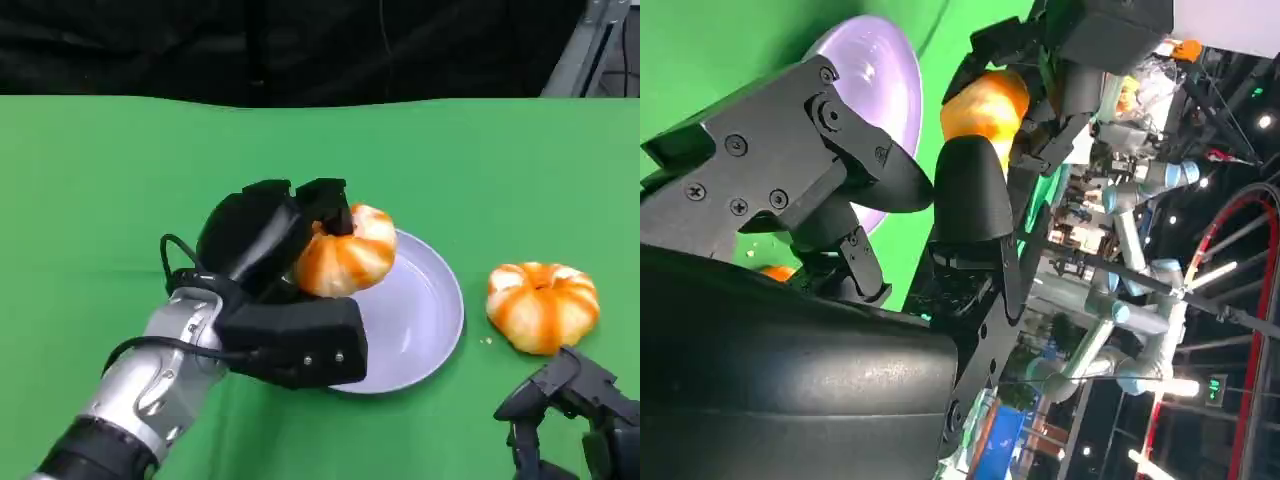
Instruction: Grasp the bread from the table and place it into the plate.
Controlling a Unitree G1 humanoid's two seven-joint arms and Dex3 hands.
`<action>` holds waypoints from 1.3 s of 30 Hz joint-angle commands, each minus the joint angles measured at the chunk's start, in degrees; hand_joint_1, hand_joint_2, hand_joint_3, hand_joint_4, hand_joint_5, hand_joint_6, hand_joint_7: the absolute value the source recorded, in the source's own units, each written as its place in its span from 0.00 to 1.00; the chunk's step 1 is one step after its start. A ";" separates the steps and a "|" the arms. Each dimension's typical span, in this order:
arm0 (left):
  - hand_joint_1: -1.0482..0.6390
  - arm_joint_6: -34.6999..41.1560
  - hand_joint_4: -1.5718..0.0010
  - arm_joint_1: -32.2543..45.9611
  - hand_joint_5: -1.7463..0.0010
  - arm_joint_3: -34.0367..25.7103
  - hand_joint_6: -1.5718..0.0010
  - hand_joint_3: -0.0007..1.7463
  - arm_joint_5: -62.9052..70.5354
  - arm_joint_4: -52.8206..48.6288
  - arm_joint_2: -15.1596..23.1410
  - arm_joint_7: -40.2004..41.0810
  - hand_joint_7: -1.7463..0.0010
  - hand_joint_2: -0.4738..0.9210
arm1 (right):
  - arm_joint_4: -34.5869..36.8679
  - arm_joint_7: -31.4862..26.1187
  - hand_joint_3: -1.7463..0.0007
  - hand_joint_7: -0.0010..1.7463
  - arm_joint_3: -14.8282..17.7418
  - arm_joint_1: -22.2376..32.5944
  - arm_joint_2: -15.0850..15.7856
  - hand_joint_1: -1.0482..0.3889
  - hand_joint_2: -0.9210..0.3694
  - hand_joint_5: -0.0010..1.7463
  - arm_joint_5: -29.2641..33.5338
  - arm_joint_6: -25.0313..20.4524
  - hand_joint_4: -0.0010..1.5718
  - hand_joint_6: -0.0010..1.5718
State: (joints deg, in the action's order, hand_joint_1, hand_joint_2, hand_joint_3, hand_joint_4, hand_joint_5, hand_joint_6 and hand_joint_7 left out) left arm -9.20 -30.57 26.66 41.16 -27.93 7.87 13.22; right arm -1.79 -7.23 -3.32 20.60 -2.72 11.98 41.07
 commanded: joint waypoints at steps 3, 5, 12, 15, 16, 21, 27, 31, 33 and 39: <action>0.59 -1.29 0.50 -3.73 0.00 1.50 0.59 0.23 0.54 -7.11 -2.19 1.78 0.07 0.88 | -0.35 0.10 0.32 0.88 0.25 0.00 0.81 0.64 0.31 1.00 -0.39 0.24 0.53 0.47; 0.59 -1.55 0.50 -3.92 0.00 1.47 0.59 0.22 0.56 -7.58 -2.27 2.00 0.07 0.89 | -0.35 0.08 0.32 0.88 0.23 0.00 0.83 0.64 0.31 1.00 -0.39 0.24 0.53 0.47; 0.59 -1.83 0.50 -4.13 0.00 1.51 0.59 0.21 0.52 -8.03 -2.29 2.26 0.07 0.90 | -0.35 0.04 0.33 0.88 0.19 0.00 0.89 0.64 0.31 1.00 -0.41 0.24 0.53 0.47; 0.59 -1.85 0.50 -4.14 0.00 1.51 0.59 0.20 0.52 -8.06 -2.30 2.27 0.07 0.90 | -0.35 0.04 0.33 0.89 0.19 0.00 0.89 0.64 0.31 1.00 -0.41 0.24 0.53 0.47; 0.59 -1.85 0.50 -4.14 0.00 1.51 0.59 0.20 0.52 -8.07 -2.30 2.28 0.07 0.90 | -0.35 0.04 0.33 0.89 0.19 0.00 0.89 0.64 0.31 1.00 -0.41 0.24 0.53 0.47; 0.59 -1.86 0.50 -4.15 0.00 1.51 0.59 0.19 0.52 -8.08 -2.30 2.28 0.07 0.91 | -0.35 0.03 0.33 0.89 0.19 0.00 0.89 0.64 0.30 1.00 -0.41 0.24 0.53 0.47; 0.59 -1.86 0.50 -4.15 0.00 1.51 0.59 0.18 0.52 -8.09 -2.30 2.29 0.07 0.92 | -0.35 0.03 0.33 0.89 0.19 0.00 0.89 0.64 0.30 1.00 -0.41 0.23 0.53 0.47; 0.59 -1.86 0.50 -4.15 0.00 1.51 0.59 0.17 0.52 -8.09 -2.30 2.29 0.07 0.92 | -0.35 0.03 0.33 0.89 0.19 0.00 0.89 0.64 0.30 1.00 -0.41 0.23 0.53 0.47; 0.59 -1.86 0.50 -4.15 0.00 1.51 0.59 0.17 0.52 -8.09 -2.30 2.29 0.07 0.92 | -0.35 0.03 0.33 0.89 0.19 0.00 0.89 0.64 0.30 1.00 -0.41 0.23 0.53 0.47; 0.59 -1.86 0.50 -4.15 0.00 1.51 0.59 0.16 0.52 -8.09 -2.30 2.29 0.07 0.93 | -0.35 0.03 0.34 0.89 0.19 0.00 0.89 0.64 0.30 1.00 -0.41 0.23 0.53 0.47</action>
State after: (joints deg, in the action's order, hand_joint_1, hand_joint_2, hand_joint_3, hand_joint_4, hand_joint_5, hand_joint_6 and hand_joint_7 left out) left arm -10.70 -33.97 28.20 41.48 -35.43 4.94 14.50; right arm -1.79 -7.12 -3.35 20.40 -2.29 11.97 41.10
